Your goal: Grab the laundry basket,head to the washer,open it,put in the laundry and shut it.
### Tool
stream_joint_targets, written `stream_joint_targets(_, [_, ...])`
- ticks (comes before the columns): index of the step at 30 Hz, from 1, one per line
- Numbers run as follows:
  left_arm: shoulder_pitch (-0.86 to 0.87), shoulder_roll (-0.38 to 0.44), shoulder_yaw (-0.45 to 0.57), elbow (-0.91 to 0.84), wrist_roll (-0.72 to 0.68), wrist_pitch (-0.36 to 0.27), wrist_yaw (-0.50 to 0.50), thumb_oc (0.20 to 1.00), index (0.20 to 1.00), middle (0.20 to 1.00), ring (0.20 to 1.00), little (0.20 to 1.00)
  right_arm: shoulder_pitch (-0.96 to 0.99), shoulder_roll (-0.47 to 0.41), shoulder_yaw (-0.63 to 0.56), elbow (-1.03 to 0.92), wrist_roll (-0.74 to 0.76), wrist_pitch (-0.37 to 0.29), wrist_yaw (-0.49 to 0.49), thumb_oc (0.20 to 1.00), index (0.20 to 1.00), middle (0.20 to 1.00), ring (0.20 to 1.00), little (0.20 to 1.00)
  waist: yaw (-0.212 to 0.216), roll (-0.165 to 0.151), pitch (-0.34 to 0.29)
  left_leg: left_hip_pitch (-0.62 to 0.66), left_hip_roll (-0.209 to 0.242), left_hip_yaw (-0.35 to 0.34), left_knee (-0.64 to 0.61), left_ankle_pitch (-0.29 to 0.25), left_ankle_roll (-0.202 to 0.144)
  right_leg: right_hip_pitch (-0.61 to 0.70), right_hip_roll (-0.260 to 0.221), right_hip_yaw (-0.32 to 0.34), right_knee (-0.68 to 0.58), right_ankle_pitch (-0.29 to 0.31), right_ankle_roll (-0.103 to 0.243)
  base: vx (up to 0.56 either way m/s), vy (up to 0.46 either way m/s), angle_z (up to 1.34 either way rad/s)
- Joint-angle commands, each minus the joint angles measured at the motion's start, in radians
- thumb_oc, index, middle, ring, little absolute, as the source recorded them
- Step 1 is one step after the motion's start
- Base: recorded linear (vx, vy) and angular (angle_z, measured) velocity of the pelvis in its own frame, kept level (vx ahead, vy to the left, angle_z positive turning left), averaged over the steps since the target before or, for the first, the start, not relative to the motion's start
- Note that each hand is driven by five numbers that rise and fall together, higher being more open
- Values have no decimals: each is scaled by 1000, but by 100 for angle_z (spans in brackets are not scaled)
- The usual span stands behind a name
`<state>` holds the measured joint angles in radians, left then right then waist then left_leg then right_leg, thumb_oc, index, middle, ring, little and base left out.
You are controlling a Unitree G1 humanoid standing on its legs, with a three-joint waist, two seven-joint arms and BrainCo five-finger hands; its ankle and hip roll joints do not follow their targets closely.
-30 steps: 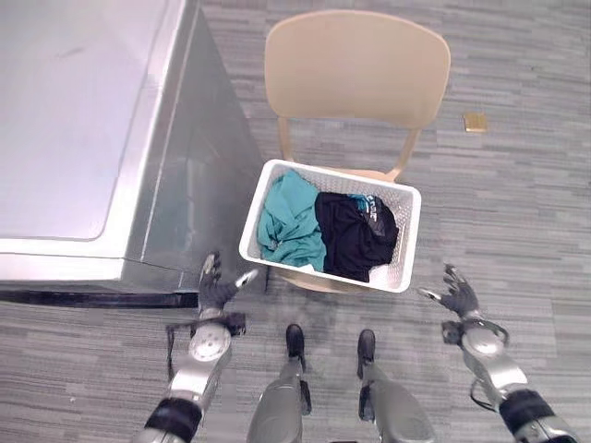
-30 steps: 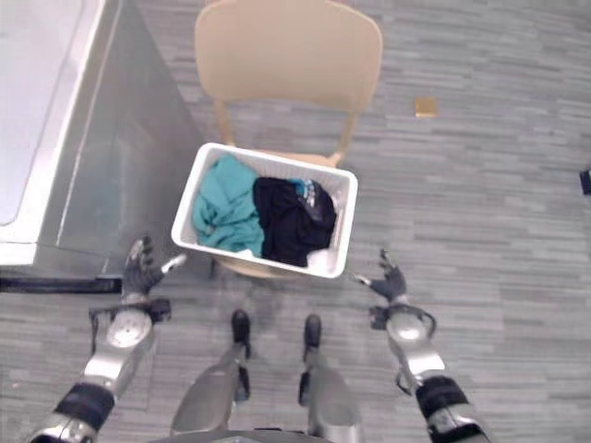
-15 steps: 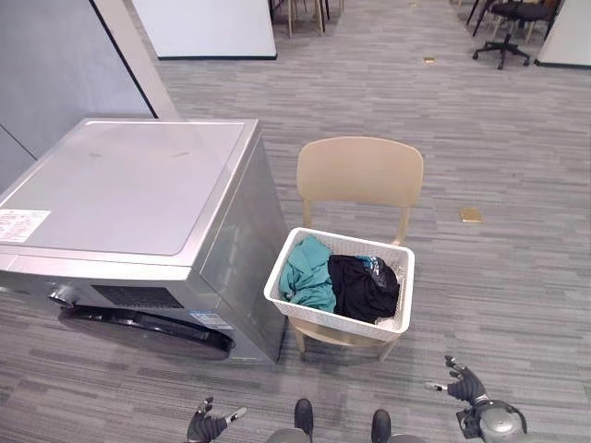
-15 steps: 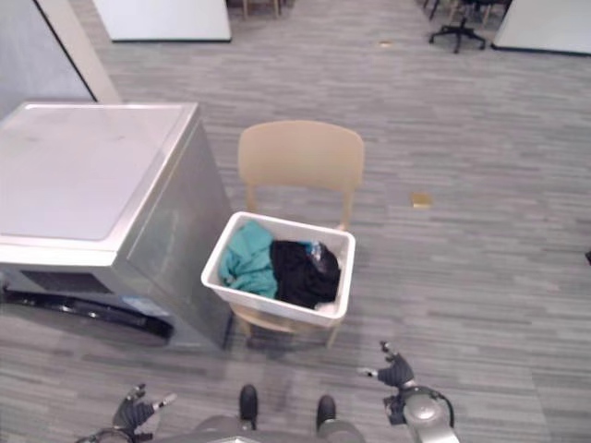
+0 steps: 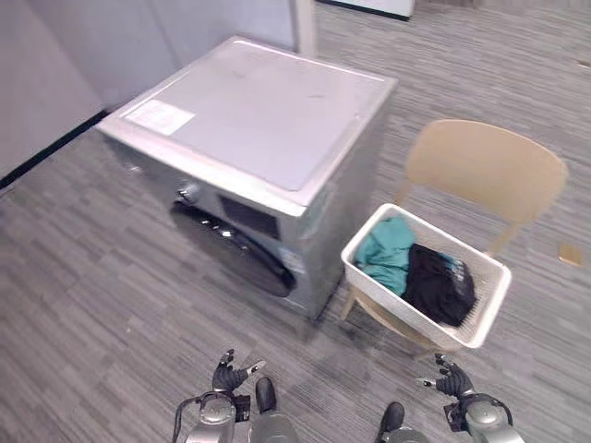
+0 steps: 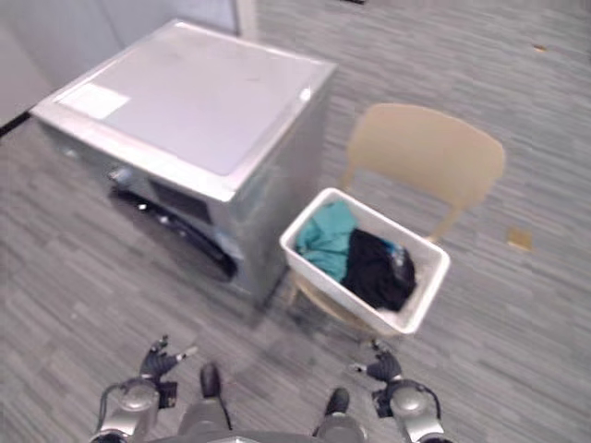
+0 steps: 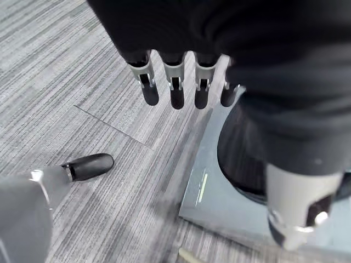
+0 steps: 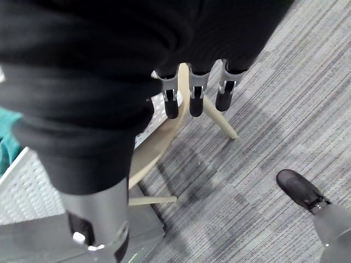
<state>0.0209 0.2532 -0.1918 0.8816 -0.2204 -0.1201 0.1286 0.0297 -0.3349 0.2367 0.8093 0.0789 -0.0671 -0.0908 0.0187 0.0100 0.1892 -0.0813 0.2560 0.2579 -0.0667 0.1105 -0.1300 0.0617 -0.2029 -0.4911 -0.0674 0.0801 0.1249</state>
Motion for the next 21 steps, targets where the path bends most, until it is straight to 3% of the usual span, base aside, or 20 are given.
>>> stream_joint_targets(1, [-14,69,-5,-16,54,-21,20,1000,1000,1000,1000,1000,-50,37,6,-2,-5,-14,-22,1000,1000,1000,1000,1000,19,-49,-11,-61,-90,-61,123,-118,38,-4,-104,124,62,-82,58,56,127,9])
stream_joint_targets(2, [-14,69,-5,-16,54,-21,20,1000,1000,1000,1000,1000,-50,37,6,-2,-5,-14,-22,1000,1000,1000,1000,1000,19,-50,-12,-62,-91,-61,125,-120,39,-5,-105,124,63,-83,58,67,309,56])
stream_joint_targets(3, [-27,96,-7,-17,77,-14,24,1000,1000,1000,1000,1000,-64,51,13,-4,-1,-12,-25,1000,1000,1000,1000,1000,22,-64,-3,-82,-126,-75,147,-133,77,-52,-110,182,129,-65,35,49,276,57])
stream_joint_targets(5, [-34,117,-4,-26,80,-12,30,1000,1000,1000,1000,1000,-72,56,27,-20,9,-13,-23,1000,1000,1000,1000,1000,14,-68,4,-64,-156,-93,127,-141,99,-112,-29,311,196,-98,12,106,305,34])
stream_joint_targets(7, [-39,121,-3,-32,83,-11,32,1000,1000,1000,1000,1000,-79,54,50,-29,13,-12,-20,1000,1000,1000,1000,1000,8,-61,12,-30,-181,-113,101,-141,115,-161,57,383,238,-138,-4,104,179,32])
stream_joint_targets(8, [-40,121,-3,-32,84,-11,32,1000,1000,1000,1000,1000,-80,54,50,-29,13,-12,-20,1000,1000,1000,1000,1000,8,-61,9,-32,-180,-113,101,-139,115,-164,58,383,237,-136,-4,106,145,28])
stream_joint_targets(9, [-49,116,-4,-35,72,-15,36,1000,1000,1000,1000,1000,-100,54,86,-44,10,-17,-14,1000,1000,1000,1000,1000,8,-56,25,4,-205,-135,82,-143,124,-179,114,389,233,-159,-19,89,98,31])
stream_joint_targets(11, [-51,110,-11,-39,64,-16,32,1000,1000,1000,1000,1000,-113,54,114,-53,3,-12,-5,1000,1000,1000,1000,1000,15,-58,36,17,-230,-162,82,-146,129,-171,139,379,198,-162,-28,93,64,39])
stream_joint_targets(14, [-50,85,-28,-36,77,-20,28,1000,1000,1000,1000,1000,-128,71,153,-64,-17,-8,8,1000,1000,1000,1000,1000,25,-57,28,19,-261,-224,81,-138,129,-148,156,409,166,-160,-34,70,-24,86])
stream_joint_targets(21, [-4,40,-45,17,104,-7,17,1000,1000,1000,1000,1000,-162,91,220,-120,-51,-16,8,1000,1000,1000,1000,1000,58,-29,-33,69,-268,-271,-8,-97,113,-54,149,339,44,-134,-34,104,-16,44])
